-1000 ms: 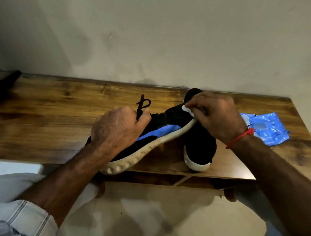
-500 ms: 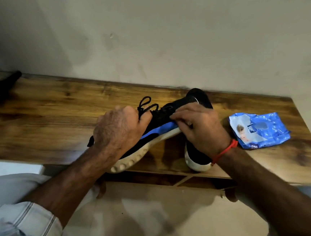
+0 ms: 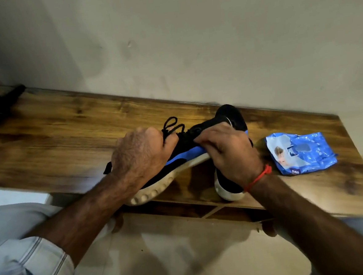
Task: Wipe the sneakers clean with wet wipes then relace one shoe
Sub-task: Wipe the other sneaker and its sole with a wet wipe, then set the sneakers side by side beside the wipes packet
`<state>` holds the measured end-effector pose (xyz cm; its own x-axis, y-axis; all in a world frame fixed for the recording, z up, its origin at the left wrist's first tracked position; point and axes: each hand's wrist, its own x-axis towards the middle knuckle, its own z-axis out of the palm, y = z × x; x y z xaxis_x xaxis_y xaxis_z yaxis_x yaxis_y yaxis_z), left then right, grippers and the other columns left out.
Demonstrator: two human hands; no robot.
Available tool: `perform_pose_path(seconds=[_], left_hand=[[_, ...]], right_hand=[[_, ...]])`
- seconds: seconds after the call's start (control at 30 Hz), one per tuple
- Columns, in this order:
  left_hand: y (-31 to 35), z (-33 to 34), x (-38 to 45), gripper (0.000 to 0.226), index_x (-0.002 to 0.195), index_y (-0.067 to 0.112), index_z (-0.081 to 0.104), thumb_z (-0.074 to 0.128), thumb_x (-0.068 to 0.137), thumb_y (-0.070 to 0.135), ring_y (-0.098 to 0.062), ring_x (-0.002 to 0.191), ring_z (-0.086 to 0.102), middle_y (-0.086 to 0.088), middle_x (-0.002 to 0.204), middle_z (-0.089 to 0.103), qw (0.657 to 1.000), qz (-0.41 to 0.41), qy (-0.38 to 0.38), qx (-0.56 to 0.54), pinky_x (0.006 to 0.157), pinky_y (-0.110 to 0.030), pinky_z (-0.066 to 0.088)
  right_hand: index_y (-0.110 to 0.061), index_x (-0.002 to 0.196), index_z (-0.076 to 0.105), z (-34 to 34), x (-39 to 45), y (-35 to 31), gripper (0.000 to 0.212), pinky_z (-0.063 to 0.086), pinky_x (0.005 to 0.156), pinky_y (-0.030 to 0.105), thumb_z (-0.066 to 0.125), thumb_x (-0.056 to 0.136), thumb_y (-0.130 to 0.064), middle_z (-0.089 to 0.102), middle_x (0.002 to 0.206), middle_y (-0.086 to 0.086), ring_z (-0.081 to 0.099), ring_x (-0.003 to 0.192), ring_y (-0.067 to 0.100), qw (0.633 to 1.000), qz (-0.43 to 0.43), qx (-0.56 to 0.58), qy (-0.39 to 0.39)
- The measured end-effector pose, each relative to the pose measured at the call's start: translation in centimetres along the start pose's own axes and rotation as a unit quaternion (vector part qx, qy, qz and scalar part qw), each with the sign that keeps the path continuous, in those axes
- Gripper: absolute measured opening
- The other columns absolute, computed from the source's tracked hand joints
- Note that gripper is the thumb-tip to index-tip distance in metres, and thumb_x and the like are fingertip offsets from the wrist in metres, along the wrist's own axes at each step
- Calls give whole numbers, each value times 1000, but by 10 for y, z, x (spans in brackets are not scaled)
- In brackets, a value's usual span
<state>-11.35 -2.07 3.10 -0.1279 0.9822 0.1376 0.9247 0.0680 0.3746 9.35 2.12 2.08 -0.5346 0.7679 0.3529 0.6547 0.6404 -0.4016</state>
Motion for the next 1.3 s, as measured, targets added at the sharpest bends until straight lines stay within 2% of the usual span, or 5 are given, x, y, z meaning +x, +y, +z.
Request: perform_pose_path(seconds=[0.2, 0.4, 0.6, 1.0, 1.3], left_hand=[[-1, 3, 1, 55, 60, 19, 55, 40, 100, 55, -18, 43, 45, 0, 49, 46, 1000, 5, 1, 9, 45, -26, 35], [-7, 6, 7, 61, 61, 18, 53, 35, 103, 58, -18, 43, 45, 0, 50, 45, 1000, -25, 5, -14, 45, -26, 37], [-13, 8, 11, 63, 68, 16, 52, 29, 102, 65, -21, 57, 56, -5, 67, 55, 995, -76, -53, 27, 51, -28, 38], [-6, 24, 21, 26, 97, 29, 56, 66, 91, 53, -13, 87, 60, 9, 94, 59, 984, -73, -151, -61, 75, -36, 54], [-22, 35, 13, 37, 120, 33, 47, 67, 93, 47, -17, 64, 70, 2, 103, 64, 971, -103, -209, -45, 53, -38, 62]], right_hand=[[-12, 94, 78, -13, 15, 51, 16, 42, 84, 25, 70, 83, -4, 75, 94, 5, 66, 90, 27, 994, 63, -62, 70], [-24, 92, 76, -31, 15, 69, 13, 50, 79, 18, 68, 88, -14, 72, 88, -6, 65, 81, 6, 955, 235, 75, 164], [-24, 94, 76, -31, 11, 75, 12, 59, 81, 36, 68, 90, -15, 72, 92, -10, 69, 84, 11, 940, 278, 123, 155], [-24, 89, 75, -38, -2, 84, 20, 41, 63, 19, 64, 88, -8, 71, 80, -6, 58, 64, 1, 955, 276, 92, 66], [-22, 73, 68, -51, -2, 95, 24, 46, 59, 30, 52, 86, -8, 61, 58, -9, 58, 56, 14, 924, 349, 129, 89]])
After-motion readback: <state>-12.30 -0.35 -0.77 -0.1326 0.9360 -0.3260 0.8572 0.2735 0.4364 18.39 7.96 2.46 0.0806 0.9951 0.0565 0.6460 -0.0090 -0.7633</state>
